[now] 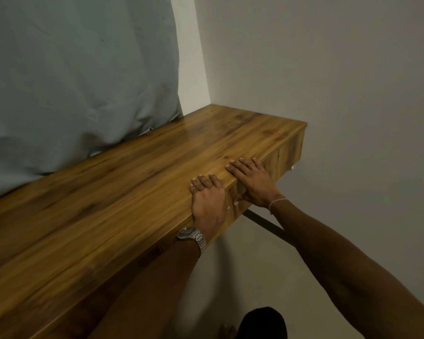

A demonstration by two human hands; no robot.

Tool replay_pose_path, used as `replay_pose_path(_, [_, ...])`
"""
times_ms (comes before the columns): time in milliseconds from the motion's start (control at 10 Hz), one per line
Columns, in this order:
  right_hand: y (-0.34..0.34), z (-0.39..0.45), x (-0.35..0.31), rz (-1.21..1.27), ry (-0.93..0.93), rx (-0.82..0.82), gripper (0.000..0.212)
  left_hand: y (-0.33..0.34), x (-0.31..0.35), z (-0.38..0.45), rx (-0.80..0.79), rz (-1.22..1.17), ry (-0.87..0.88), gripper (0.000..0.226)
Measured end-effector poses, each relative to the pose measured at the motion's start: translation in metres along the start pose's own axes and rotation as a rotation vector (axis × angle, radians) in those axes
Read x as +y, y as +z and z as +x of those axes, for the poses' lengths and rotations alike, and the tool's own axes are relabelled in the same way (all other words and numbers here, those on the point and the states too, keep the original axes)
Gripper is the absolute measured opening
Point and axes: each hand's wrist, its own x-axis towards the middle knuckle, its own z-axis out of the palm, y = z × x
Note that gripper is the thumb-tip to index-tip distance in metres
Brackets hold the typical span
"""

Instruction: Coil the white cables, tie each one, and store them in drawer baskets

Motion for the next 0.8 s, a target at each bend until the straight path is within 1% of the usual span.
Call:
replay_pose_path(200, [-0.001,-0.001,-0.001,0.019,0.016,-0.015,0.121,0.002,-0.002,0.0,0.011,-0.006,0.014,0.108])
replay_pose_path(400, [0.0,0.0,-0.006,0.034,0.079,-0.008,0.125,0.004,-0.004,-0.002,0.017,-0.004,0.02,0.108])
replay_pose_path(500, [-0.002,0.002,-0.01,0.018,0.1,-0.044,0.126,0.004,-0.005,-0.002,0.008,-0.005,0.026,0.106])
replay_pose_path(600, [-0.011,0.004,-0.015,-0.015,0.094,-0.105,0.119,0.001,-0.007,-0.003,0.015,-0.017,0.035,0.094])
replay_pose_path(700, [-0.027,0.008,-0.014,0.068,0.072,-0.211,0.11,-0.005,-0.016,-0.003,-0.029,-0.096,0.061,0.096])
replay_pose_path(800, [-0.051,0.023,-0.029,0.27,0.055,-0.161,0.091,-0.016,-0.035,-0.003,0.033,-0.356,0.057,0.101])
